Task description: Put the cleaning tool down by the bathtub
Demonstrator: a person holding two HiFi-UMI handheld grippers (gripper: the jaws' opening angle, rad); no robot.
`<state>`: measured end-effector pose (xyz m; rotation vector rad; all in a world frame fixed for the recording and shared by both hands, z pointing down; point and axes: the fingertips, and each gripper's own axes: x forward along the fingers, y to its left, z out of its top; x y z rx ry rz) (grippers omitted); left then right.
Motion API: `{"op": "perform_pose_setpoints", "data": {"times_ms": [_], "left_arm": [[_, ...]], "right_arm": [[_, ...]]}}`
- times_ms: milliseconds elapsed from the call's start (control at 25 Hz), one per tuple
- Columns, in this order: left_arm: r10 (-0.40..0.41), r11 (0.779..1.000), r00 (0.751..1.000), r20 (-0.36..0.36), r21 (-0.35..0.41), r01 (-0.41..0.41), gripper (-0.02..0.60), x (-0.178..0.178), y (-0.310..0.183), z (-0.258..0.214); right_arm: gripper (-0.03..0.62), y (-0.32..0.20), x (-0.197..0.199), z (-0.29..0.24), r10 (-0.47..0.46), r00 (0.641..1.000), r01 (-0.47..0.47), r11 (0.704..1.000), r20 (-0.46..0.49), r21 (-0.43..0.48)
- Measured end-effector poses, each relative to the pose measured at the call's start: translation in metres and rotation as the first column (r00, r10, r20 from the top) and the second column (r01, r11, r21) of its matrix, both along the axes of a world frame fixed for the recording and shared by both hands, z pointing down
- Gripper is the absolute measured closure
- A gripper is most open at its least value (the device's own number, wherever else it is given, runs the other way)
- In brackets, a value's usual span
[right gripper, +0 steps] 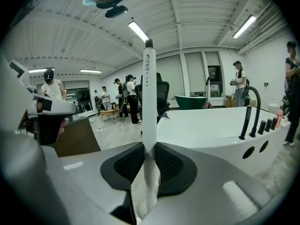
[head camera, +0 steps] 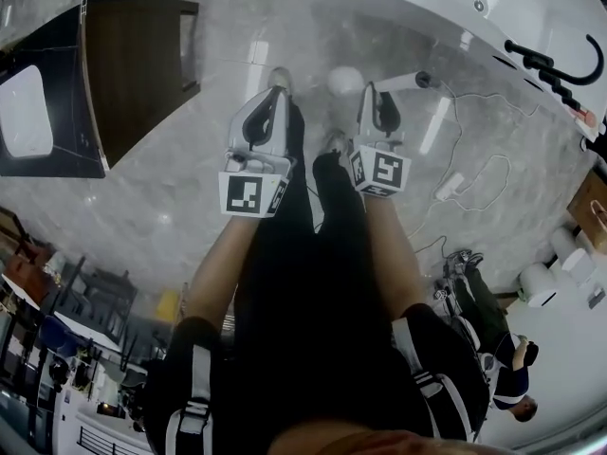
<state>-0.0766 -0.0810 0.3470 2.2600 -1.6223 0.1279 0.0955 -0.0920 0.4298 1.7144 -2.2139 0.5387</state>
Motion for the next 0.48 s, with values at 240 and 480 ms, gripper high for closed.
{"op": "perform_pose_setpoints", "data": {"times_ms": [240, 480], "left_arm": [[0.000, 1.000, 1.000, 0.003, -0.015, 0.000, 0.572, -0.011, -0.018, 0.033], [-0.002, 0.999, 1.000, -0.003, -0.034, 0.002, 0.572, -0.020, -0.034, 0.071]], "right_arm": [[0.516, -0.012, -0.005, 0.051, 0.029, 1.000, -0.030, 0.999, -0.008, -0.033], [0.516, -0.025, -0.016, 0.102, 0.032, 0.999, -0.033, 0.998, -0.017, -0.052]]}}
